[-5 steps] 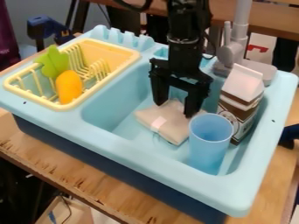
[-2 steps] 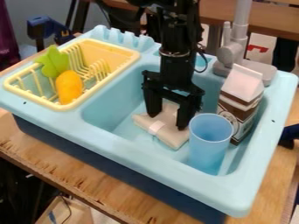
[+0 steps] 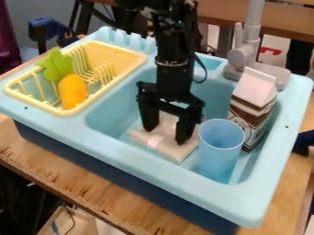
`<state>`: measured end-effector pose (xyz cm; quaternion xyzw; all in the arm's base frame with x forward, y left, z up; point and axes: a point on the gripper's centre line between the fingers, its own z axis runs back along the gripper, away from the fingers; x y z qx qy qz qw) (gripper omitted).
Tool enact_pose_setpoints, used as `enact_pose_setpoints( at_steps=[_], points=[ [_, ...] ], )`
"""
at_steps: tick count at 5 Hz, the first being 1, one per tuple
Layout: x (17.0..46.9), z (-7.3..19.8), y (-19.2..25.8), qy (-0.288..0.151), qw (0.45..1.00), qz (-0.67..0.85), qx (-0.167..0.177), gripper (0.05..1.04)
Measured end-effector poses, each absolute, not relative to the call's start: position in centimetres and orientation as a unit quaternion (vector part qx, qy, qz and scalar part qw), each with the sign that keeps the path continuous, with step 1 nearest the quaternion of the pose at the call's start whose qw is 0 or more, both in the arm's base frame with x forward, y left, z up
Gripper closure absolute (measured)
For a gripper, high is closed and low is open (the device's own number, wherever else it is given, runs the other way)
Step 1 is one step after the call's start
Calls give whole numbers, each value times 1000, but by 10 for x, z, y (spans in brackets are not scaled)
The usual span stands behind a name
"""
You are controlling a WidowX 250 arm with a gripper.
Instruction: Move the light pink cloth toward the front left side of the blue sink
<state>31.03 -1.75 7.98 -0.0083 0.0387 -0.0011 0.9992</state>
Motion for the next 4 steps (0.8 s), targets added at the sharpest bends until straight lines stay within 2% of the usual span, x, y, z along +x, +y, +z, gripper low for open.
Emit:
enact_pose_setpoints(
  at_steps=[1,2,3,4],
  points=[
    [290,80,-18,65,998,21,-6,75],
    [280,83,-19,72,997,34,-8,75],
    [285,91,-16,67,997,34,-6,76],
    [310,124,3,10,999,47,0,78]
  ],
)
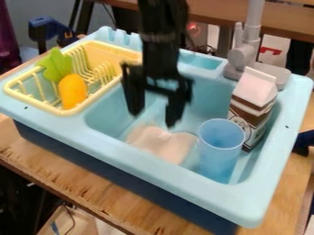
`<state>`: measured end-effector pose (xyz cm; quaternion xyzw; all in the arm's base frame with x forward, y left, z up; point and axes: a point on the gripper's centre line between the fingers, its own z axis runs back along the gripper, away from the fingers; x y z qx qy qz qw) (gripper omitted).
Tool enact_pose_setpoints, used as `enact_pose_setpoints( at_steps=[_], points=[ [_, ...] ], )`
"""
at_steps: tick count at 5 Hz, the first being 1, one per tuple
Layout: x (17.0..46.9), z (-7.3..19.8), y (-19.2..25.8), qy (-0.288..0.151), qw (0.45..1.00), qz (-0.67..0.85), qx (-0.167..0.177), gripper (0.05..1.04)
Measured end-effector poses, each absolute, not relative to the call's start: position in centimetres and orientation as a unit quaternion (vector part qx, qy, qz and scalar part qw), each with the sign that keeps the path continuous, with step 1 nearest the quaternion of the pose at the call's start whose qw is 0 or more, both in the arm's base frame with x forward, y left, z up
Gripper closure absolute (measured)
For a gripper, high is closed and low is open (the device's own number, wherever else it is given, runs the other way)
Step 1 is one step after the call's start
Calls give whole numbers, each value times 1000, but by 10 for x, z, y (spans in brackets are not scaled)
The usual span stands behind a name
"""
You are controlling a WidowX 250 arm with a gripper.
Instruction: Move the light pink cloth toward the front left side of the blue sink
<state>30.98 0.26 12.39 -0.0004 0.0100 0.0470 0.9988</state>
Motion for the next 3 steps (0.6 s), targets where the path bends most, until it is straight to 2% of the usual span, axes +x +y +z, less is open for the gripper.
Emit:
enact_pose_setpoints(
  at_steps=[1,2,3],
  points=[
    [322,161,8,-4,999,44,13,79],
    [304,177,-2,55,998,14,12,79],
    [280,204,-22,54,998,-11,26,79]
  ],
)
